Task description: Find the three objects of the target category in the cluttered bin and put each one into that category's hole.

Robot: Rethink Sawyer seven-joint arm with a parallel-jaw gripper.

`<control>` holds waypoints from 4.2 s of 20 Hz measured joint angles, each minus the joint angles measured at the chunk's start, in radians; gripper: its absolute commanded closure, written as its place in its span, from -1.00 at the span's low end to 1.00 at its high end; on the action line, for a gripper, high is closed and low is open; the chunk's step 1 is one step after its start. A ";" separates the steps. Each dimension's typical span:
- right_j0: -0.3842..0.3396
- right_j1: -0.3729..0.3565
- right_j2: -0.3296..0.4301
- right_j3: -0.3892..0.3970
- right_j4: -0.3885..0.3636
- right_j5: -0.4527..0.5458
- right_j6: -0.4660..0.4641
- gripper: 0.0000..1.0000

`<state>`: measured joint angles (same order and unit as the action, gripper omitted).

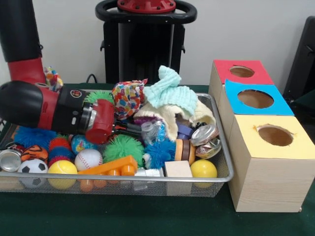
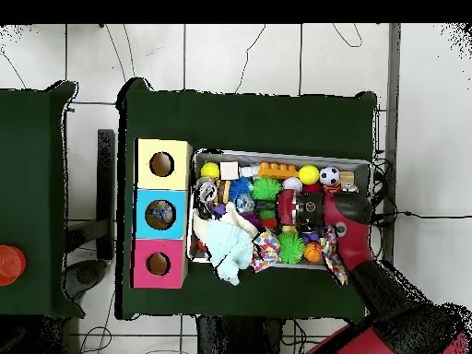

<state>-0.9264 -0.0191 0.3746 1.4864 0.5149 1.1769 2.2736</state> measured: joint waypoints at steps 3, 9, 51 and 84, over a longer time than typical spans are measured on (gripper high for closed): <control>-0.003 0.011 0.012 0.033 0.018 0.017 0.000 1.00; -0.023 0.005 0.043 0.103 0.057 0.050 0.000 1.00; 0.309 -0.037 -0.170 -0.096 -0.065 0.130 0.000 1.00; 0.619 -0.136 -0.594 -0.150 0.029 0.008 0.040 1.00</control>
<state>-0.3075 -0.1555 -0.2192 1.3359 0.5438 1.1848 2.3133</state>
